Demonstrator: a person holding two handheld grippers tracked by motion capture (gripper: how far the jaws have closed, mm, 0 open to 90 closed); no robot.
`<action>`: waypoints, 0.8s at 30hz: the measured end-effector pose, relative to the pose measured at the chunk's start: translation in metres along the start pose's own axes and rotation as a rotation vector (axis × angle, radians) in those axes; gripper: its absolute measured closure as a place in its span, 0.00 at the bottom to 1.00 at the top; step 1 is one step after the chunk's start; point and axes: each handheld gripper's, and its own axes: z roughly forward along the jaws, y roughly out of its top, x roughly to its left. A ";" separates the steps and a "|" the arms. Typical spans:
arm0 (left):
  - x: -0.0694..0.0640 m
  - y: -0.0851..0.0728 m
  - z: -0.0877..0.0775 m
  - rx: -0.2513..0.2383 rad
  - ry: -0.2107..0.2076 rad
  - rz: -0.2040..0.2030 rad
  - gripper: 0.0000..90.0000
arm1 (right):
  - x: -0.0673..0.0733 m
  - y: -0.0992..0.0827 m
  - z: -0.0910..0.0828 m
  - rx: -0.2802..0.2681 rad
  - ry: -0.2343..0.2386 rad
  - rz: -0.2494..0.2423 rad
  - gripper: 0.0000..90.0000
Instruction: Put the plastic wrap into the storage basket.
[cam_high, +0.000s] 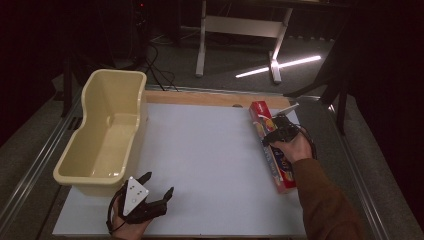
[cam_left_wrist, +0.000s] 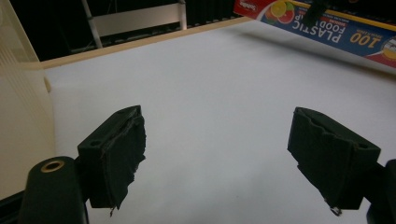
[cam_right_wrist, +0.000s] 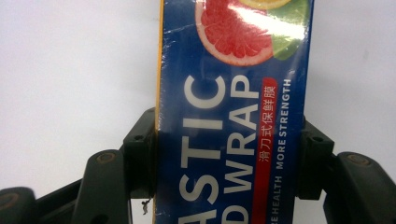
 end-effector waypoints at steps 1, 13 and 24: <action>0.000 0.000 0.000 -0.001 0.000 0.001 0.21 | 0.004 0.001 -0.002 -0.009 0.003 -0.009 0.44; 0.000 0.000 0.000 -0.001 -0.001 0.002 0.21 | 0.052 0.008 -0.029 -0.123 0.133 -0.063 0.44; 0.000 0.000 -0.001 -0.006 -0.001 -0.001 0.21 | 0.094 0.020 -0.045 -0.184 0.261 -0.095 0.44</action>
